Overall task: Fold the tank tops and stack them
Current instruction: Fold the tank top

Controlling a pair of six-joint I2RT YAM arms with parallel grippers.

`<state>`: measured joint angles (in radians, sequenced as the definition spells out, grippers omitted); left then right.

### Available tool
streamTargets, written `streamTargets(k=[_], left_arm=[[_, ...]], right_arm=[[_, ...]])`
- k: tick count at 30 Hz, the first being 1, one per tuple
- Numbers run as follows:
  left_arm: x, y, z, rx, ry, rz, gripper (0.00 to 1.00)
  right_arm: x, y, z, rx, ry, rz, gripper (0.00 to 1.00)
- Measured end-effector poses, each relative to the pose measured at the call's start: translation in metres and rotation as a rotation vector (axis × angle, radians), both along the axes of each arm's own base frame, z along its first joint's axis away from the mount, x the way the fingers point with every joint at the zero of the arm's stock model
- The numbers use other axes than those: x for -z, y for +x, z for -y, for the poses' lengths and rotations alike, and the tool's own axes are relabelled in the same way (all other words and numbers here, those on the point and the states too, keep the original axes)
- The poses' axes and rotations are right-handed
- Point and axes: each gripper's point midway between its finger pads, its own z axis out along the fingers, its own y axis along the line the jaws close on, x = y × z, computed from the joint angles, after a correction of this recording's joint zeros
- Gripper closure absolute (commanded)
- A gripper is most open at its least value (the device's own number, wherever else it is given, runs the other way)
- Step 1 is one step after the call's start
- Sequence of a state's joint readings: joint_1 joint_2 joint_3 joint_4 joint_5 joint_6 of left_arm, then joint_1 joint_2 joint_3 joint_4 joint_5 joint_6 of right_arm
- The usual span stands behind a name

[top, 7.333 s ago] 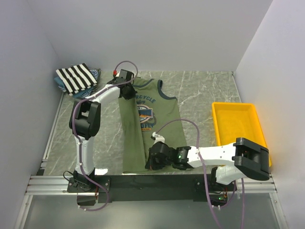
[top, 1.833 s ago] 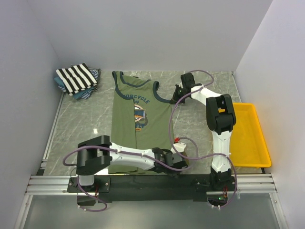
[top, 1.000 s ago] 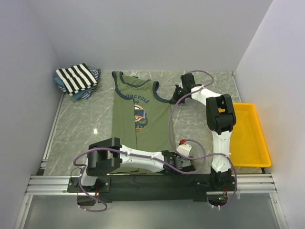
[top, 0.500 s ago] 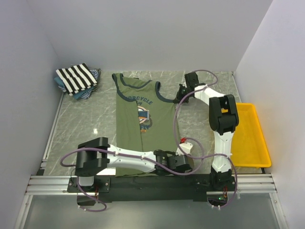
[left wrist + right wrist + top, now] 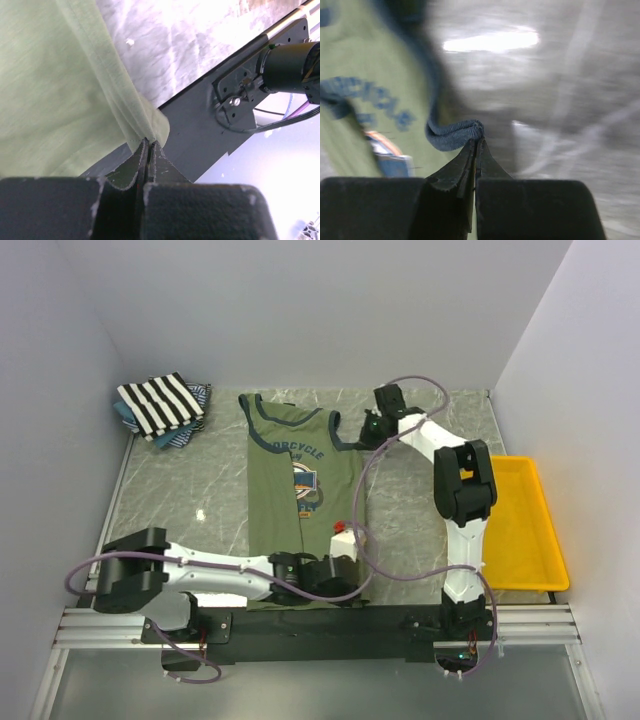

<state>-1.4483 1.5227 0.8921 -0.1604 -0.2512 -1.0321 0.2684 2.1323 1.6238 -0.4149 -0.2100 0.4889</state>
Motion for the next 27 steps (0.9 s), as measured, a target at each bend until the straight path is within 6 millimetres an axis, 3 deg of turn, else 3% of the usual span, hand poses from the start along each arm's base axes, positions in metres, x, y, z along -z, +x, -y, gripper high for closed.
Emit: streamTargets(k=[8,11,13,16,21,27], left_arm=[[0.005,-0.006,-0.042,-0.045,-0.045,-0.041,0.99],[0.012,-0.008,-0.059,-0.065,-0.047,-0.059,0.99],[0.017,-0.010,-0.069,-0.077,-0.046,-0.072,0.99],[0.022,-0.013,-0.079,-0.088,-0.050,-0.093,0.99],[0.033,-0.019,-0.099,-0.106,-0.056,-0.137,0.99],[0.038,-0.024,-0.114,-0.131,-0.080,-0.172,0.99]], right_arm=[[-0.054,0.005,-0.093,-0.134,0.021,0.133,1.00],[-0.062,0.005,-0.129,-0.184,0.035,0.163,1.00],[-0.056,0.002,-0.149,-0.211,0.037,0.159,1.00],[-0.040,-0.002,-0.166,-0.229,0.028,0.135,1.00],[-0.013,-0.009,-0.171,-0.221,0.009,0.081,1.00],[-0.011,-0.009,-0.173,-0.203,0.015,0.074,1.00]])
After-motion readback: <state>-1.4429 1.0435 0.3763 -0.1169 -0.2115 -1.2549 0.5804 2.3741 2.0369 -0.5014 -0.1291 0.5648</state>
